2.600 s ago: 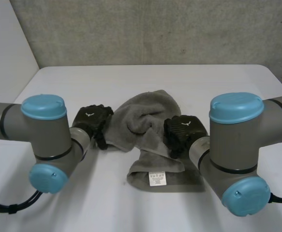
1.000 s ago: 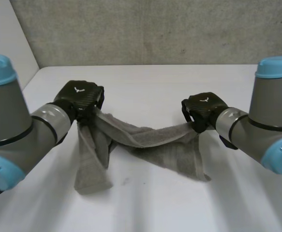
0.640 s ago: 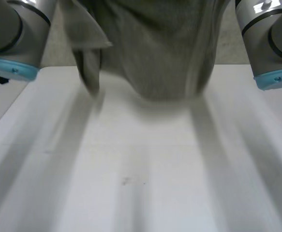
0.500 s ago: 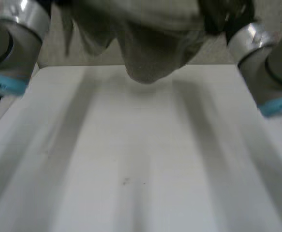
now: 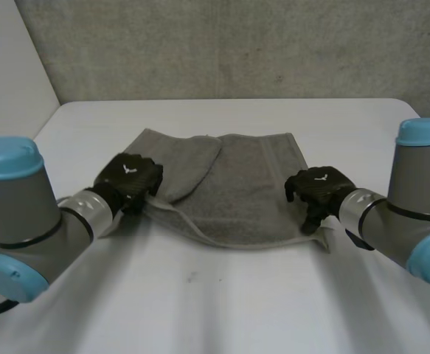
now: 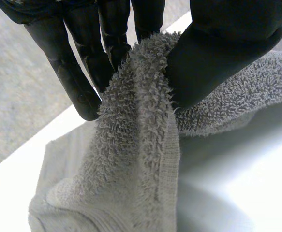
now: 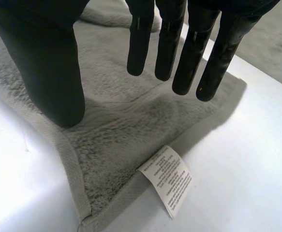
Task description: Fold the laundry
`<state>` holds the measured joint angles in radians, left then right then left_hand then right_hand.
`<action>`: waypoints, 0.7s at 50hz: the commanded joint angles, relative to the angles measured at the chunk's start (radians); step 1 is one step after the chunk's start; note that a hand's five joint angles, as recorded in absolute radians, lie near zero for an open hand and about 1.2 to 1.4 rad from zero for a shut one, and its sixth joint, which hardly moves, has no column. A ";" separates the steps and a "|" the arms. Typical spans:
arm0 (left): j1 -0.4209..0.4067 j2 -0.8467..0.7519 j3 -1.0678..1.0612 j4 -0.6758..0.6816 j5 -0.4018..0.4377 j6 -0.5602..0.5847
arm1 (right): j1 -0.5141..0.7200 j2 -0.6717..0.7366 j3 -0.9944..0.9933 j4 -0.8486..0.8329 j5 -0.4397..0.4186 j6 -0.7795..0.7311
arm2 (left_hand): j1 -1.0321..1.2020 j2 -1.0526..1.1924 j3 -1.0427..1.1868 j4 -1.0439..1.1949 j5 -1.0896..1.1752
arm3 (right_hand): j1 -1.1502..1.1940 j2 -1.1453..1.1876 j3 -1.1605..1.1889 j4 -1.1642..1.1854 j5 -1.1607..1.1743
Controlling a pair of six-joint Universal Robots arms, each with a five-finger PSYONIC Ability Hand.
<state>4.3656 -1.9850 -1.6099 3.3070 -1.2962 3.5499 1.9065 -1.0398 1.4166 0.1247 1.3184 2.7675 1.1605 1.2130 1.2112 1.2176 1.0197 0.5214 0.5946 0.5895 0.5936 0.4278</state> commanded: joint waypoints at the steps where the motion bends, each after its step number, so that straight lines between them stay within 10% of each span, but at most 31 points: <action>1: 0.005 0.069 0.039 -0.040 0.000 -0.077 | -0.044 -0.043 0.096 -0.045 0.005 0.127 | 0.236 0.183 0.185 0.179 0.202 | 0.042 -0.031 -0.026 -0.030 -0.039; 20: 0.002 0.040 0.065 -0.041 -0.002 -0.115 | -0.055 -0.051 0.326 -0.378 0.016 0.119 | 0.236 0.183 0.185 0.179 0.202 | 0.013 -0.060 -0.055 -0.059 -0.068; 35: 0.005 0.038 0.061 -0.040 -0.003 -0.115 | -0.053 -0.082 0.334 -0.277 0.013 0.112 | 0.236 0.183 0.185 0.179 0.202 | 0.010 -0.063 -0.058 -0.062 -0.071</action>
<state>4.3697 -1.9463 -1.5486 3.2661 -1.2993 3.4347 1.8518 -1.0987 1.7402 -0.2171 1.3406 2.8805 1.1605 1.2130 1.2112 1.2176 1.0197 0.4346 0.4924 0.4888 0.4865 0.3122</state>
